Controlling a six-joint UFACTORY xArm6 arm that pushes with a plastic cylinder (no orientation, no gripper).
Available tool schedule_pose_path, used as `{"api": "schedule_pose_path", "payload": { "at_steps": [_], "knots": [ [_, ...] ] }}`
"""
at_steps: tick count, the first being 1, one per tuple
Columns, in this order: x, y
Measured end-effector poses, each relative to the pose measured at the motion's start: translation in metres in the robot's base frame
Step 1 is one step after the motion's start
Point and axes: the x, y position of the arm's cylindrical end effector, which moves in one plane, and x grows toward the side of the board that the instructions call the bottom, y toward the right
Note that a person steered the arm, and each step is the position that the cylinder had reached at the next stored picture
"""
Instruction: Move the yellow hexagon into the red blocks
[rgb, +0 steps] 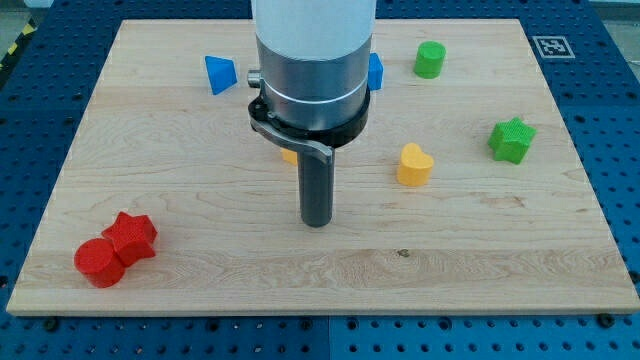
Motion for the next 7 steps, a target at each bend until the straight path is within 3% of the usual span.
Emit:
{"api": "schedule_pose_path", "payload": {
  "at_steps": [3,4,6,7],
  "knots": [
    [-0.013,0.052],
    [-0.064,0.052],
    [-0.125,0.017],
    [-0.12,-0.016]
  ]
}}
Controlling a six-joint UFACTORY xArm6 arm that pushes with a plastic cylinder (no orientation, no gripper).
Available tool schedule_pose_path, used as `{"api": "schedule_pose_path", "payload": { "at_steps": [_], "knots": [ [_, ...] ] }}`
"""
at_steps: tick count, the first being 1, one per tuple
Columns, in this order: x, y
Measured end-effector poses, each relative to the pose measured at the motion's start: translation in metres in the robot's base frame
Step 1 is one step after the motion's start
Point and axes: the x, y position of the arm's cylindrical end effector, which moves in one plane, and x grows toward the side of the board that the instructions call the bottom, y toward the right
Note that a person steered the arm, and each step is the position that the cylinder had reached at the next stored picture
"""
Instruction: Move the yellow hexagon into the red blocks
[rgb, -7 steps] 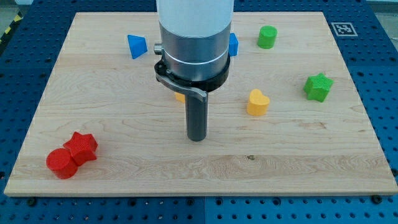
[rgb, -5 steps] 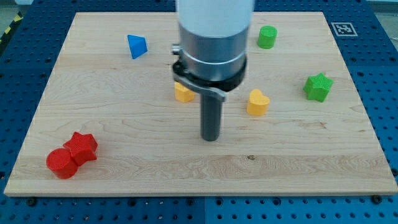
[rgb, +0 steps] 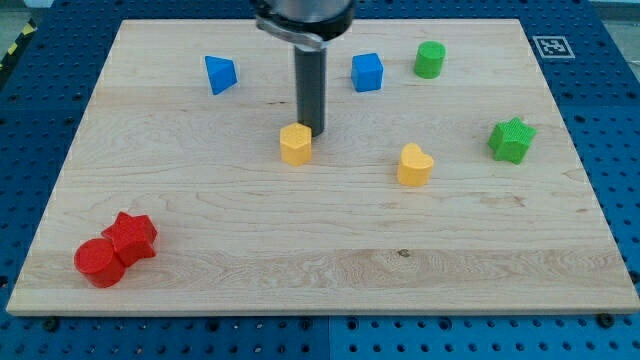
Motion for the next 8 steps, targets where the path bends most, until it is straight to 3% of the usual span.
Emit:
{"api": "schedule_pose_path", "payload": {
  "at_steps": [5,8],
  "knots": [
    [0.046,0.03],
    [0.046,-0.019]
  ]
}}
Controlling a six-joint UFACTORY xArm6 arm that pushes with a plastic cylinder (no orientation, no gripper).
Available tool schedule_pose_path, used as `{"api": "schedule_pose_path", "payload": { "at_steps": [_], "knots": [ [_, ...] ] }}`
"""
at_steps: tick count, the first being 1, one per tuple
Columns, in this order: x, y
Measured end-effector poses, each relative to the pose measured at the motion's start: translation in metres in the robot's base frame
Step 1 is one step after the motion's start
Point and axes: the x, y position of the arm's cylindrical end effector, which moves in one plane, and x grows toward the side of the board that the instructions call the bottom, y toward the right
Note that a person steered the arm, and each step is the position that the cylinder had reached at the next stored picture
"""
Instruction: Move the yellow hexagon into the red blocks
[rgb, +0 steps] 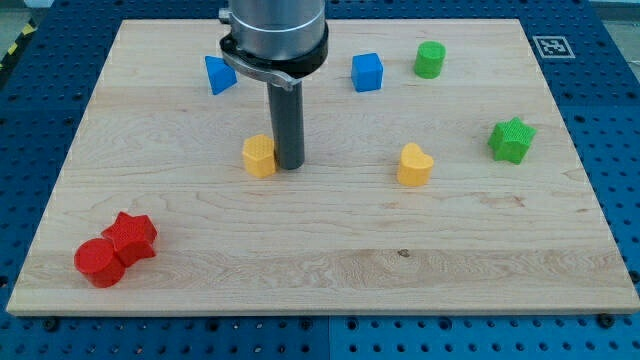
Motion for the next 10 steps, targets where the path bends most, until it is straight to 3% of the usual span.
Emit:
{"api": "schedule_pose_path", "payload": {
  "at_steps": [2,4,5,7,8,9,10],
  "knots": [
    [-0.052,-0.042],
    [-0.004,-0.083],
    [0.023,-0.083],
    [0.052,-0.03],
    [0.069,-0.052],
    [0.053,-0.085],
    [0.031,-0.082]
  ]
}}
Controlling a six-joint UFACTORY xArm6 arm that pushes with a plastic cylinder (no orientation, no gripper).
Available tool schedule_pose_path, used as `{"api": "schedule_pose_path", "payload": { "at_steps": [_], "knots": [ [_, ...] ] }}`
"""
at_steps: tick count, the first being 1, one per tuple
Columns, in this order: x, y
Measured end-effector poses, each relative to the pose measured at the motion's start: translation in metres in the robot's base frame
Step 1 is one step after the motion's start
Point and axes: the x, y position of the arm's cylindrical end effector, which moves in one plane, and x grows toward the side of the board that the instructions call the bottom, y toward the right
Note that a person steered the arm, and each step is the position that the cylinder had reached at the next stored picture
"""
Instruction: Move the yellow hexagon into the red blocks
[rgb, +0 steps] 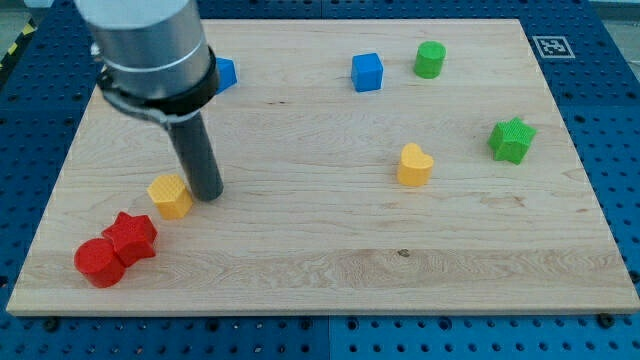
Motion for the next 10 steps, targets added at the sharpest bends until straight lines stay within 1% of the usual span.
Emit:
{"api": "schedule_pose_path", "payload": {
  "at_steps": [1,2,3,7,8,9,10],
  "knots": [
    [0.008,-0.019],
    [0.01,-0.06],
    [-0.012,-0.071],
    [0.005,-0.081],
    [-0.007,-0.061],
    [-0.016,-0.007],
    [-0.016,0.02]
  ]
}}
